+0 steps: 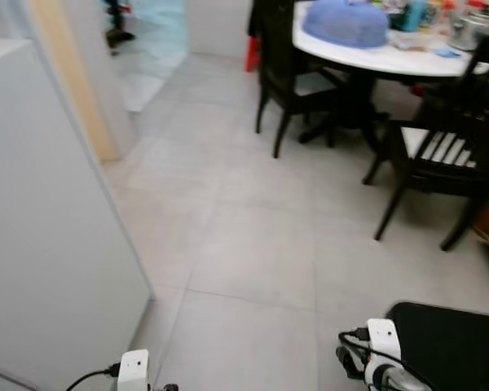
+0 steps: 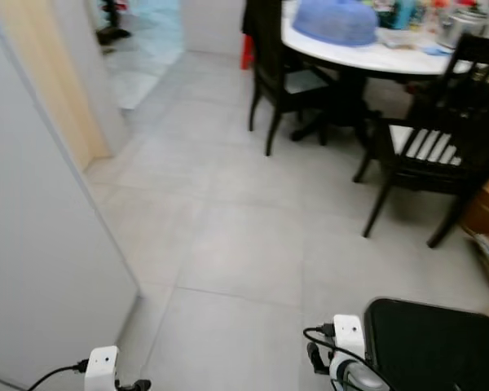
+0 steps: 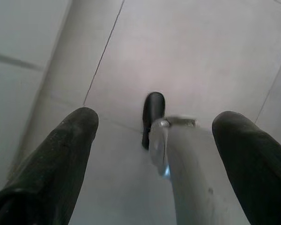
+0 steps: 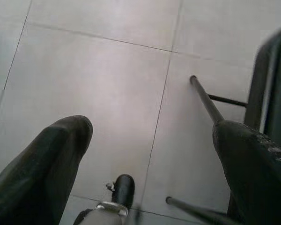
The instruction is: Restocking fridge
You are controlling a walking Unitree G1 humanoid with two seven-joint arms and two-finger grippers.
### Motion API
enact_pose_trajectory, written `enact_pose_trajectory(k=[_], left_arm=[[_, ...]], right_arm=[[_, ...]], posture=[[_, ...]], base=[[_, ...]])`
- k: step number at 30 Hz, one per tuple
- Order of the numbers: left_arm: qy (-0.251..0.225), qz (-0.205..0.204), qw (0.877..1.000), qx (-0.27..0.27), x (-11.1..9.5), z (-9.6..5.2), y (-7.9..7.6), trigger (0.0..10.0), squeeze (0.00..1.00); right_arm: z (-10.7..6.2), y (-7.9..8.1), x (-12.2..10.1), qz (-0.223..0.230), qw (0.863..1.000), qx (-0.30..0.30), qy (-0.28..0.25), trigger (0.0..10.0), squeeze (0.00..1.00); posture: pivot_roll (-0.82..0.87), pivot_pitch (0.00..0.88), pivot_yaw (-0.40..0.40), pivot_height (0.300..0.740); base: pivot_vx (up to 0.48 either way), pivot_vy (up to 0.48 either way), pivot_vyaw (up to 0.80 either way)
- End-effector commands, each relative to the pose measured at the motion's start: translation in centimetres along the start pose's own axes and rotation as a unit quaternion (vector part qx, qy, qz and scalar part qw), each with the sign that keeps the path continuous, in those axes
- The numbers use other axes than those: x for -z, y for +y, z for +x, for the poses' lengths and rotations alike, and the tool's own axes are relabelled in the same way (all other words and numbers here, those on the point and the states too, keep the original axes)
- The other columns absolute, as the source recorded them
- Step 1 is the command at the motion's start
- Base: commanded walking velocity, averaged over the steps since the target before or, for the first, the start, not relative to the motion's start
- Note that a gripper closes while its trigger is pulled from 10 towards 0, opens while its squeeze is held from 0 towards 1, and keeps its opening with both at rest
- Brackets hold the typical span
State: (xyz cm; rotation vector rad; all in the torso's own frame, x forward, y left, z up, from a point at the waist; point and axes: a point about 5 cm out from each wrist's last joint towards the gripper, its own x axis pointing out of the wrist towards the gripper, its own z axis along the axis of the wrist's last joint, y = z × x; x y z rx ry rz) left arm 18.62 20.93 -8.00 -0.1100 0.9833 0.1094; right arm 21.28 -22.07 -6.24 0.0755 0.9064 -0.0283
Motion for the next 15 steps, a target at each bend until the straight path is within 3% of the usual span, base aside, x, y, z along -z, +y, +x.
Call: enact_pose_trajectory(k=[1,15], left_arm=[[0.01,-0.008,1.0,-0.007,0.52,-0.09,0.36,10.0,0.0],[0.013,0.002,1.0,-0.011,0.58,-0.1,0.46,10.0,0.0]], right_arm=[[0.08,0.29,-0.09,0.0,1.0,-0.005,0.001,10.0,0.0],[0.08,0.43,0.03,-0.004,1.0,-0.016,0.006,10.0,0.0]], posture=[[-0.02,0.0,-0.054,0.74],[-0.02,0.0,-0.049,0.74]], base=[[0.0,0.0,0.8],[0.0,0.0,0.8]])
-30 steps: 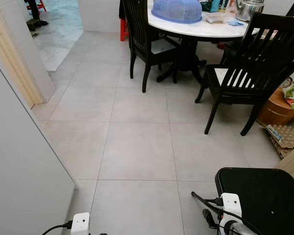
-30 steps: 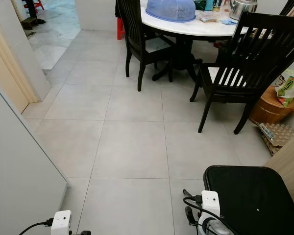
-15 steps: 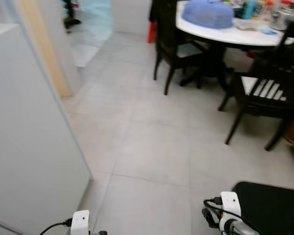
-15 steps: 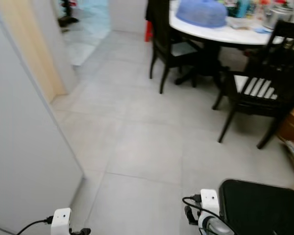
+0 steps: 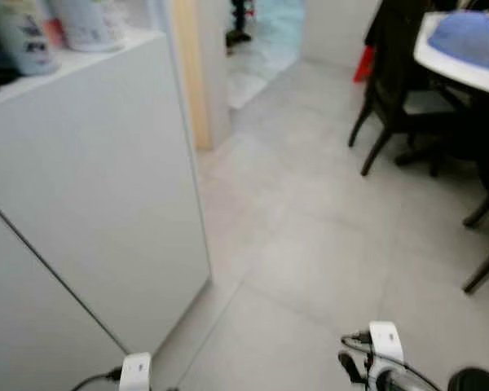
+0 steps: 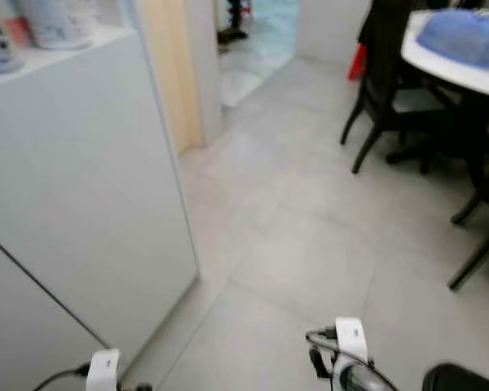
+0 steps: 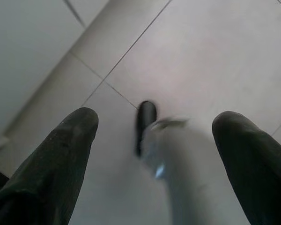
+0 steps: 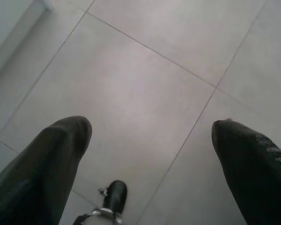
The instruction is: Restocking fridge
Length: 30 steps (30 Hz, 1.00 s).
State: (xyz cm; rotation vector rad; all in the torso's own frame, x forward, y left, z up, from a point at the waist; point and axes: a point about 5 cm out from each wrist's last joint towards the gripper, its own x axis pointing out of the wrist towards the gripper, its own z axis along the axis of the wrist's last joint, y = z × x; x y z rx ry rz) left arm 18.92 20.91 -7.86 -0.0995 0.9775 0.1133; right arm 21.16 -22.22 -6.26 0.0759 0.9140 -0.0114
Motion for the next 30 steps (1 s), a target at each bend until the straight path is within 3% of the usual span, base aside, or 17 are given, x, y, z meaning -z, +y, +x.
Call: enact_pose_trajectory(k=[1,30], left_arm=[[0.017,-0.001,1.0,-0.008,0.91,-0.16,0.52,10.0,0.0],[0.024,0.002,0.999,-0.032,1.56,-0.26,0.75,10.0,0.0]], right_arm=[[0.15,0.59,-0.07,0.0,1.0,-0.008,0.002,10.0,0.0],[0.04,0.44,0.53,-0.004,1.0,-0.007,0.007,10.0,0.0]], posture=[[-0.02,0.0,-0.049,0.74],[-0.03,0.0,-0.047,0.74]], base=[[0.0,0.0,0.8],[0.0,0.0,0.8]])
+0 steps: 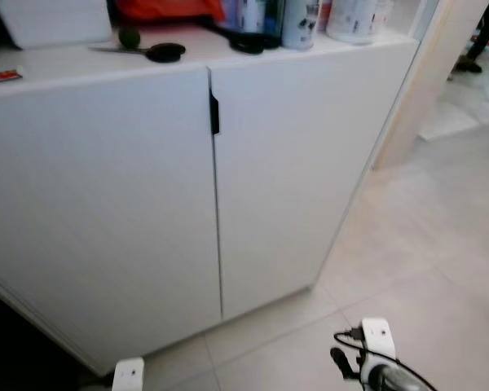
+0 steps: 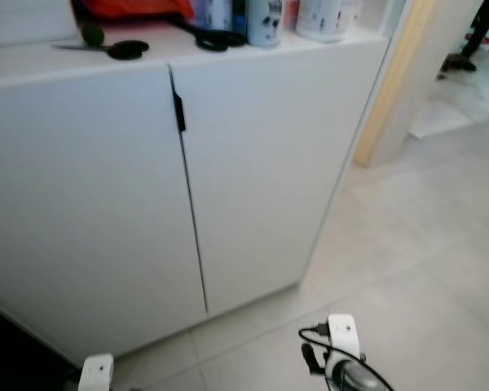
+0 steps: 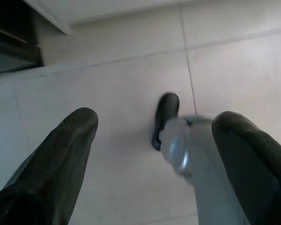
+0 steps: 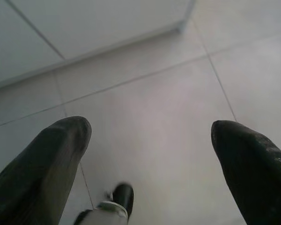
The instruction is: Restocking fridge
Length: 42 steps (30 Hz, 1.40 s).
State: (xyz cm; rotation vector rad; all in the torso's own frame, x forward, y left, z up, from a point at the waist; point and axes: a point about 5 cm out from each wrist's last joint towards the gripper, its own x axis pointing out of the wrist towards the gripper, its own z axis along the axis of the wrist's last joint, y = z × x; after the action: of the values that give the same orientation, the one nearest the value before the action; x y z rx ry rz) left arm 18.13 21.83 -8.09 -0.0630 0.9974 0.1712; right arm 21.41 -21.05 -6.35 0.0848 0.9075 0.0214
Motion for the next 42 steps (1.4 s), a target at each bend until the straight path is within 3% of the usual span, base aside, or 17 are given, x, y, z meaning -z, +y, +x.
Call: enact_pose_trajectory(k=[1,17,32,42], left_arm=[[0.017,0.0,1.0,0.001,0.92,-0.06,-0.27,10.0,0.0],[0.02,0.002,1.0,-0.002,0.92,-0.06,-0.27,10.0,0.0],[0.014,-0.021,1.0,-0.005,0.55,0.01,-0.41,10.0,0.0],[0.017,-0.019,1.0,-0.005,0.48,0.02,-0.38,10.0,0.0]], right_arm=[[-0.24,-0.71,0.62,-0.001,1.0,0.01,0.01,10.0,0.0],[-0.24,-0.73,0.61,0.002,1.0,0.01,0.012,10.0,0.0],[-0.2,-0.91,0.26,0.022,0.999,0.024,0.01,10.0,0.0],[-0.16,-0.83,0.16,0.024,0.999,0.023,0.009,10.0,0.0]], posture=[[-0.03,0.0,-0.047,0.74],[-0.02,0.0,-0.052,0.74],[-0.01,0.0,-0.065,0.74],[-0.01,0.0,-0.064,0.74]], base=[[0.0,0.0,0.8],[0.0,0.0,0.8],[0.0,0.0,0.0],[0.0,0.298,0.0]])
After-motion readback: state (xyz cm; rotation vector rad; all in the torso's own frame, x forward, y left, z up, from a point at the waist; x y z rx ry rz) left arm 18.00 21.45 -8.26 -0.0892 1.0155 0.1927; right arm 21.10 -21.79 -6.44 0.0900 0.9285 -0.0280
